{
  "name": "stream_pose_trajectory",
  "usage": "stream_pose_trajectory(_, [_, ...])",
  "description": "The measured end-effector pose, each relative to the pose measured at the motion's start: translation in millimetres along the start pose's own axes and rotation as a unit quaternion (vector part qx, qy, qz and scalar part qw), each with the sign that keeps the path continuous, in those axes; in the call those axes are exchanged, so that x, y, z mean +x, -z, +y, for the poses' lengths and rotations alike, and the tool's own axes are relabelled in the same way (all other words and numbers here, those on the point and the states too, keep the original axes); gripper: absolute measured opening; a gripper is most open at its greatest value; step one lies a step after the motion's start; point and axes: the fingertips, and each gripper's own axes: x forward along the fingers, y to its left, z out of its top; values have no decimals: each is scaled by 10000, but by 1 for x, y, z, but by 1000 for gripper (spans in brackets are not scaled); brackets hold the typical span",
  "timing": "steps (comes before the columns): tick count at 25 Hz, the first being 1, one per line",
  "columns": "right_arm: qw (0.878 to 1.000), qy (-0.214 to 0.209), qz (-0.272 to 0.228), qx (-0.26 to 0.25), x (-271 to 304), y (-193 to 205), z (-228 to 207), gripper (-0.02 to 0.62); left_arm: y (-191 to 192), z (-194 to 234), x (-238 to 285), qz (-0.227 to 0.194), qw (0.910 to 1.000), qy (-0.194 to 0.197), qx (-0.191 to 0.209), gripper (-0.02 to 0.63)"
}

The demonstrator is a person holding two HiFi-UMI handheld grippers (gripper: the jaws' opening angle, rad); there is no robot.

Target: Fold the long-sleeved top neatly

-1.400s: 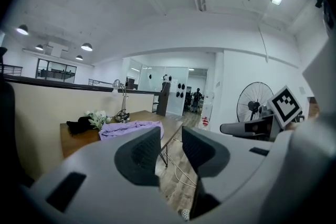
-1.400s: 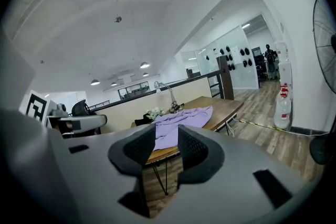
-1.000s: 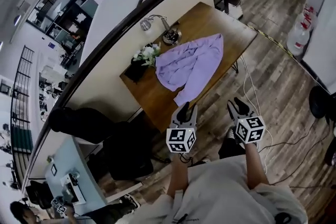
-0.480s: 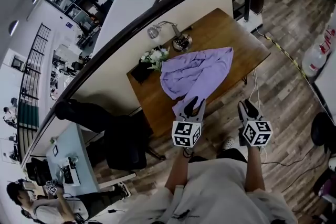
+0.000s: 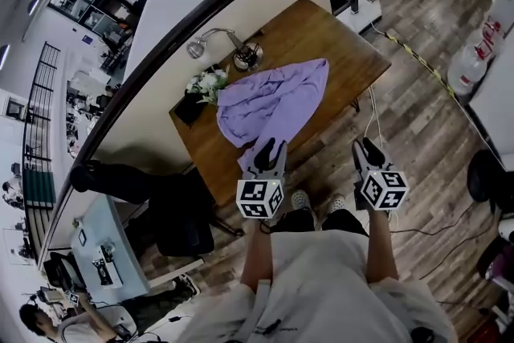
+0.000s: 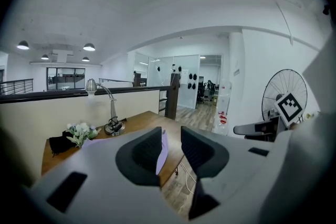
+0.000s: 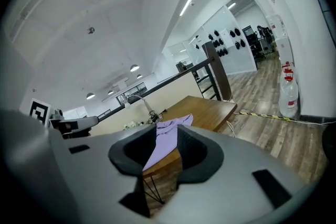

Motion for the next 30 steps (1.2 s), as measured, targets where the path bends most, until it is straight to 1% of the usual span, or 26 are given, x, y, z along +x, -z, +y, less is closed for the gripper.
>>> stream_pose_trajectory(7, [9999, 91, 67, -15, 6, 3, -16, 132, -2, 13, 19, -58, 9999, -116, -98, 124])
stream_pose_trajectory(12, [9993, 343, 94, 72, 16, 0, -41, 132, 4, 18, 46, 19, 9999, 1, -115, 124])
stream_pose_trajectory(15, [9991, 414, 55, 19, 31, -11, -47, 130, -6, 26, 71, -49, 9999, 72, -102, 124])
stream_pose_trajectory(21, [9985, 481, 132, -247, 70, -33, -45, 130, -28, 47, 119, -243, 9990, 270, -271, 123])
stream_pose_trajectory(23, [9980, 503, 140, -343, 87, -44, -44, 130, -36, 59, 135, -310, 9985, 306, -325, 121])
stream_pose_trajectory(25, [9977, 479, 167, -454, 105, -54, -41, 130, -45, 77, 149, -394, 9982, 260, -381, 122])
stream_pose_trajectory(28, [9970, 459, 308, -541, 126, -55, -37, 130, -57, 107, 165, -514, 9974, 198, -456, 120])
stream_pose_trajectory(30, [9961, 521, 411, -582, 141, -54, -38, 130, -65, 125, 181, -546, 9971, 220, -488, 120])
